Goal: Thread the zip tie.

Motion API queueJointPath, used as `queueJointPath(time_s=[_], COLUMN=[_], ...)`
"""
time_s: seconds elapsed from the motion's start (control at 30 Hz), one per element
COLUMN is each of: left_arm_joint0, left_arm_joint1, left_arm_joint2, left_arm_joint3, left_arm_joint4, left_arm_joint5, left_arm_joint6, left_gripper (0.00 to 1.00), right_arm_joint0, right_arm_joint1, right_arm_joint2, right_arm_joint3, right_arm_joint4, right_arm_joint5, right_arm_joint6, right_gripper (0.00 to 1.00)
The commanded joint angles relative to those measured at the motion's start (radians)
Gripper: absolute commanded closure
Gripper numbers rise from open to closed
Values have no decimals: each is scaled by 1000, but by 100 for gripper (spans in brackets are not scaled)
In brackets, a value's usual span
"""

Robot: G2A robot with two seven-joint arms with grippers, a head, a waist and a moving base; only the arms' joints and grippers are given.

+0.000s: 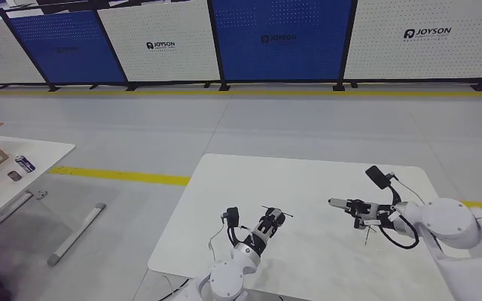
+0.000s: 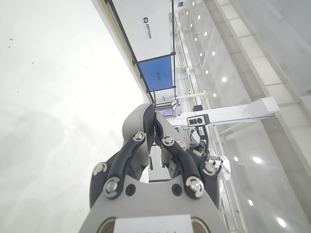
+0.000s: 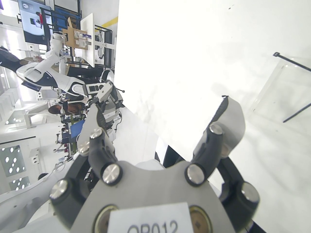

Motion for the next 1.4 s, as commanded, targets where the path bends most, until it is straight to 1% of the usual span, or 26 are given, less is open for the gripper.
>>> queueJointPath(time_s=[0.0, 0.13, 0.2, 0.3, 0.37, 0.43, 0.5, 0.8, 0.83, 0.87, 0.93, 0.97, 1.07, 1.1, 1.17, 1.23, 1.37], left_arm_joint0=[0, 0, 0, 0, 0, 0, 0, 0, 0, 0, 0, 0, 0, 0, 0, 0, 0], left_arm_joint1=[0, 0, 0, 0, 0, 0, 0, 0, 0, 0, 0, 0, 0, 0, 0, 0, 0], left_arm_joint2=[0, 0, 0, 0, 0, 0, 0, 0, 0, 0, 0, 0, 0, 0, 0, 0, 0], left_arm_joint3=[0, 0, 0, 0, 0, 0, 0, 0, 0, 0, 0, 0, 0, 0, 0, 0, 0], left_arm_joint4=[0, 0, 0, 0, 0, 0, 0, 0, 0, 0, 0, 0, 0, 0, 0, 0, 0], left_arm_joint5=[0, 0, 0, 0, 0, 0, 0, 0, 0, 0, 0, 0, 0, 0, 0, 0, 0], left_arm_joint6=[0, 0, 0, 0, 0, 0, 0, 0, 0, 0, 0, 0, 0, 0, 0, 0, 0], left_gripper=[100, 100, 100, 100, 100, 100, 100, 100, 100, 100, 100, 100, 100, 100, 100, 100, 100], right_arm_joint0=[0, 0, -14, -26, -32, -33, -17, -14, -17, -25, -25, -16, 23, 33, 54, 85, 85], right_arm_joint1=[0, 0, 1, 5, 9, 9, 3, 1, 1, 1, 4, 6, 9, 9, 9, 6, 6], right_arm_joint2=[0, 0, 4, 34, 57, 81, 93, 93, 92, 81, 60, 53, 32, 24, -1, -31, -31], right_arm_joint3=[0, 0, 3, 12, 21, 35, 36, 34, 33, 25, 14, 18, 32, 37, 49, 79, 79], right_arm_joint4=[0, 0, -19, -46, -87, -116, -127, -130, -135, -165, -235, -270, -326, -337, -363, -388, -388], right_arm_joint5=[0, 0, 0, 0, 0, 0, 0, 0, -3, -8, 0, 0, 0, -1, -21, -36, -36], right_arm_joint6=[0, 0, -44, -72, -91, -80, -63, -57, -64, -83, -81, -62, 16, 33, 81, 129, 129], right_gripper=[0, 0, 0, 0, 0, 0, 0, 0, 0, 0, 0, 0, 0, 0, 0, 0, 0])
